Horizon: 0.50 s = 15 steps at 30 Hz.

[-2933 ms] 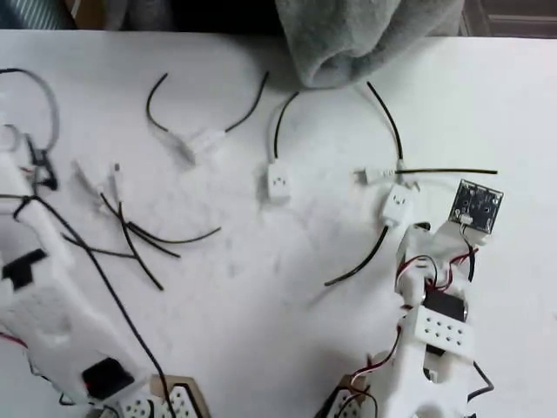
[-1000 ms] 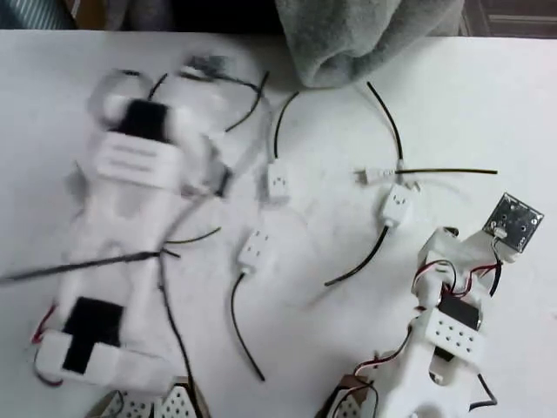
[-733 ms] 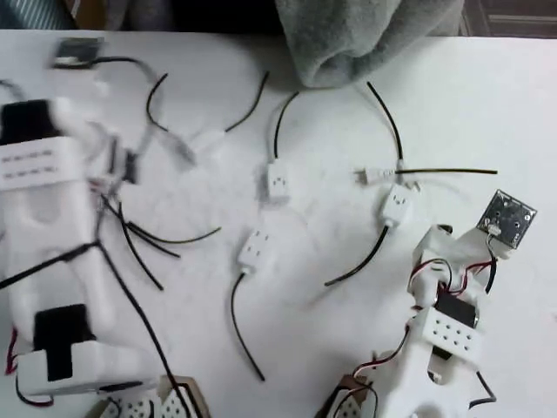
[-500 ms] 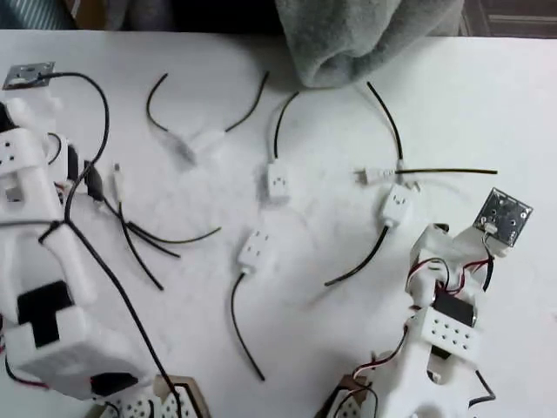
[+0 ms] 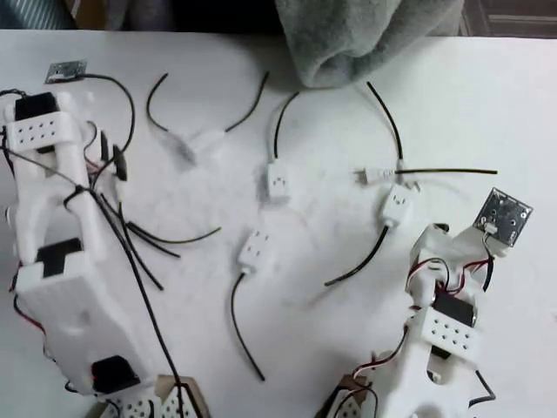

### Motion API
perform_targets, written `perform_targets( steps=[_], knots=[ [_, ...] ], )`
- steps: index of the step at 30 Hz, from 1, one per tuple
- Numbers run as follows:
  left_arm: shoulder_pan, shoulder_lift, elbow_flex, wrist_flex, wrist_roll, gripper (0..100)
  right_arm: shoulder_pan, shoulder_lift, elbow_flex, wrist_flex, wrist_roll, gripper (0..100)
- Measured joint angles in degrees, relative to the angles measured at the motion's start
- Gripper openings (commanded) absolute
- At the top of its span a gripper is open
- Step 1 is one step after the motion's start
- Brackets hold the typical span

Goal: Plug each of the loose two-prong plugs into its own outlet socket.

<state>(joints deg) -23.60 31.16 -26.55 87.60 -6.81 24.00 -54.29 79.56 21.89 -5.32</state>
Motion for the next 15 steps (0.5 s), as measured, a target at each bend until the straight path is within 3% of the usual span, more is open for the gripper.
perform_targets(
  steps=[5, 10, 15],
  knots=[
    [0.62, 10.55, -11.6, 2.11, 0.0, 21, 0.0, 0.0, 0.0, 0.0, 0.0, 19.8],
    [3.34, 18.99, -24.7, 11.87, 0.09, 21, 0.0, 0.0, 0.0, 0.0, 0.0, 19.8],
    [4.22, 22.68, -29.01, 13.8, 0.35, 18, 0.0, 0.0, 0.0, 0.0, 0.0, 19.8]
  ],
)
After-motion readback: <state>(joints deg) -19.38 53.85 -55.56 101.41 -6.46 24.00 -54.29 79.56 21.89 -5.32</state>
